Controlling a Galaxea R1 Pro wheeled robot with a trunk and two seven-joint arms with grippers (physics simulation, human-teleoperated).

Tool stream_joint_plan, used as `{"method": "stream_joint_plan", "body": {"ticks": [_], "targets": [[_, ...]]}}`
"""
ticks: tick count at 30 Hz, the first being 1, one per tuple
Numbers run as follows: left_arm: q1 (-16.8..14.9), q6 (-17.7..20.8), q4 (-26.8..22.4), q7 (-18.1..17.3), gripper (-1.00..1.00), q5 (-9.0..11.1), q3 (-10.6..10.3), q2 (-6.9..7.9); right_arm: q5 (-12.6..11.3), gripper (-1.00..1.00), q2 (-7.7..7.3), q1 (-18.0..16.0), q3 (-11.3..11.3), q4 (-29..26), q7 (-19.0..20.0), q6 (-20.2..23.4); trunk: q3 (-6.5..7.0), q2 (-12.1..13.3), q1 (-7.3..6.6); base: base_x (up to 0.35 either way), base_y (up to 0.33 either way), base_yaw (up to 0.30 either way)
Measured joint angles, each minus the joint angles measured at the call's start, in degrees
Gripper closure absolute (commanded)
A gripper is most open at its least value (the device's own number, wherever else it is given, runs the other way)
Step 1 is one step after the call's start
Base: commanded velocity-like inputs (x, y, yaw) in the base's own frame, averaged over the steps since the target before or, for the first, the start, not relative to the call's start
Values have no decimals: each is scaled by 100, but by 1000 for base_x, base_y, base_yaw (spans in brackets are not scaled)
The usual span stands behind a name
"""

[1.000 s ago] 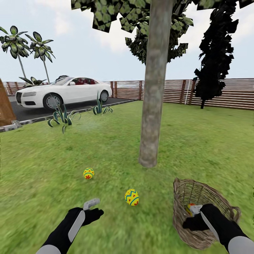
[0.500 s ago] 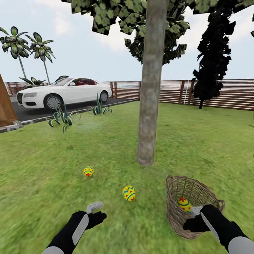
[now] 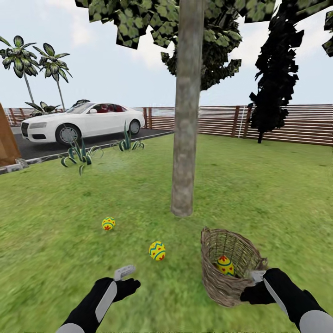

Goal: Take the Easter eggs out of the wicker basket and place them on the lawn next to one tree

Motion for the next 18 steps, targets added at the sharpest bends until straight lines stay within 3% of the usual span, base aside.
{"method": "stream_joint_plan", "body": {"ticks": [4,9,14,18], "targets": [[-3,6,1,-2,-100,1,-6,-8,0,-100,0,0,-1,-1,0,0,72,160,-88,-142,-276,0],[-3,1,-13,4,-100,9,-5,-9,0,-100,0,0,-4,4,1,-4,162,361,-199,-20,-47,0],[-1,-74,-12,-34,-100,12,-4,-41,0,-100,0,1,-4,6,1,-5,162,362,-200,14,-5,0],[-1,-86,-3,-19,-100,8,-5,-57,0,-100,0,1,-5,7,0,-3,162,362,-202,197,-94,0]]}}
